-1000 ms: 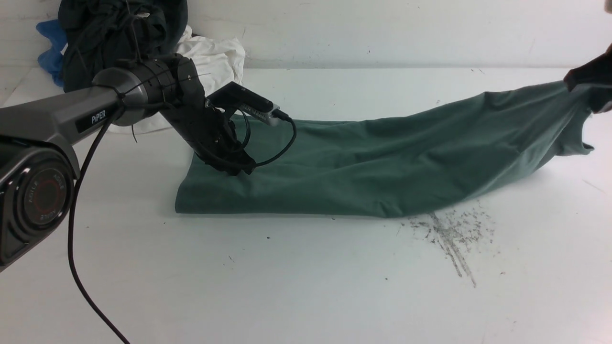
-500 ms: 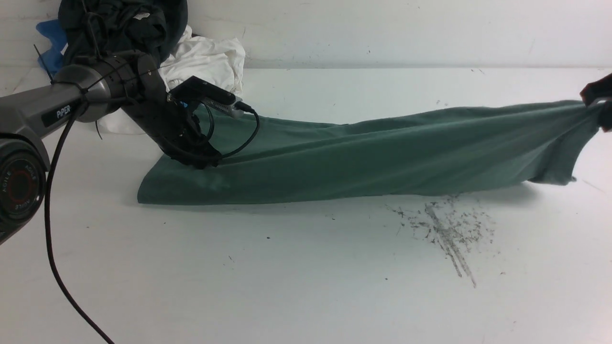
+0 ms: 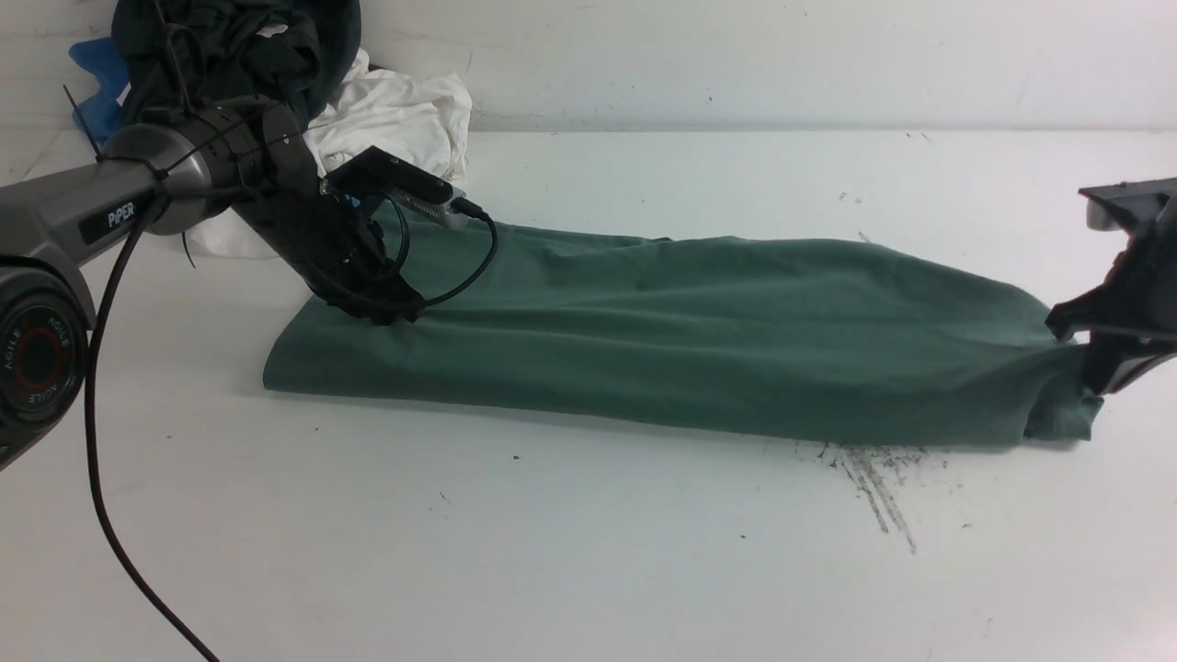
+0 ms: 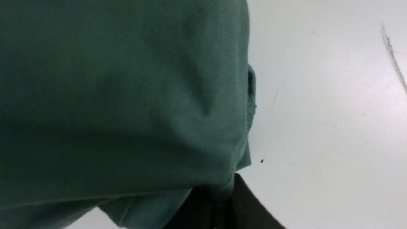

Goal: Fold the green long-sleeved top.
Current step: Use both arms to drag the lower edge of the fabric forward and fold it over the upper edge, then use the right arm to clamp the right edge of the fabric

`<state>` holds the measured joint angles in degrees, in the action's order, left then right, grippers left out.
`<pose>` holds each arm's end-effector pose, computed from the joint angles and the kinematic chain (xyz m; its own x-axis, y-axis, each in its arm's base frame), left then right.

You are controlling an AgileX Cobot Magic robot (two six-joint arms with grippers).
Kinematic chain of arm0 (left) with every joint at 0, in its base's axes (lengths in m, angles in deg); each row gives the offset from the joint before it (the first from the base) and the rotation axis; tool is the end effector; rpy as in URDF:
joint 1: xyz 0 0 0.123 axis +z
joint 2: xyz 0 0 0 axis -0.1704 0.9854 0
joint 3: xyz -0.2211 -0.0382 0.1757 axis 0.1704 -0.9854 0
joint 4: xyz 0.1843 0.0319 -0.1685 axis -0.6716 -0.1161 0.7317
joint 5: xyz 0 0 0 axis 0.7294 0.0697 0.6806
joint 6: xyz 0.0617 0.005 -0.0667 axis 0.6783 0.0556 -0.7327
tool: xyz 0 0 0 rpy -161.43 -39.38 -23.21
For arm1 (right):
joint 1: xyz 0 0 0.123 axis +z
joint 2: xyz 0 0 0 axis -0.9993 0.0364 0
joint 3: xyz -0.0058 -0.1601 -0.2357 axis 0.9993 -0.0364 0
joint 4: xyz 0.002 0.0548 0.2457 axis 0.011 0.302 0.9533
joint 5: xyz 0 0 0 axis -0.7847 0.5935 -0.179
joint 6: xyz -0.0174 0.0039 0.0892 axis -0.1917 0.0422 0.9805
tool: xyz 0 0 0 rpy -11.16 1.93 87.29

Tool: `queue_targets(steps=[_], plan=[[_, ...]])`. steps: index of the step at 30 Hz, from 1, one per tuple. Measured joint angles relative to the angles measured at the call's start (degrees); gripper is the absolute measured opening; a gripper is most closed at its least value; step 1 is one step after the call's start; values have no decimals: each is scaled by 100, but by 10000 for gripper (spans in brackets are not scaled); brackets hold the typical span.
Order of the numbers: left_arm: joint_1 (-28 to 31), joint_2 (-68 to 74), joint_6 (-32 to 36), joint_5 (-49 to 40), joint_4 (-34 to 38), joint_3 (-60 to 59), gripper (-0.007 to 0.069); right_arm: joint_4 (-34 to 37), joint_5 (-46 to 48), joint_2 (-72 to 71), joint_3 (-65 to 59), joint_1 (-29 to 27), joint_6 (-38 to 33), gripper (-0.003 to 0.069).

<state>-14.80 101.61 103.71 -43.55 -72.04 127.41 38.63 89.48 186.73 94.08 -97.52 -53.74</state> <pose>0.4901 -0.0597 0.1546 -0.7638 0.4880 -0.4224 0.5348 0.8449 0.0091 0.4230 -0.0681 0.1813 -0.9872 -0.1597 -0.0012 -0.1597 0.9864 0.0398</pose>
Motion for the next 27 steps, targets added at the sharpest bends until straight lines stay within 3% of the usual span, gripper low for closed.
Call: queue_targets(steps=[5,8,10,11,13,15,19,27], plan=[[0,0,5,-7,0,0,-7,8,0,63,0,-251,249,104],[0,0,7,-9,5,0,-7,8,-7,63,6,-370,468,202],[0,0,12,-13,5,0,-7,95,-7,63,54,-407,638,303],[0,0,12,-13,5,0,-7,108,-7,63,60,-409,665,311],[0,0,12,-24,5,0,-7,304,-20,58,84,-416,831,408],[0,0,18,-30,5,5,-7,512,-28,51,98,-416,883,456],[6,0,18,-60,5,5,-7,797,-62,-39,98,-416,919,497],[8,0,18,-72,5,11,-7,810,-67,-637,118,-414,923,498]])
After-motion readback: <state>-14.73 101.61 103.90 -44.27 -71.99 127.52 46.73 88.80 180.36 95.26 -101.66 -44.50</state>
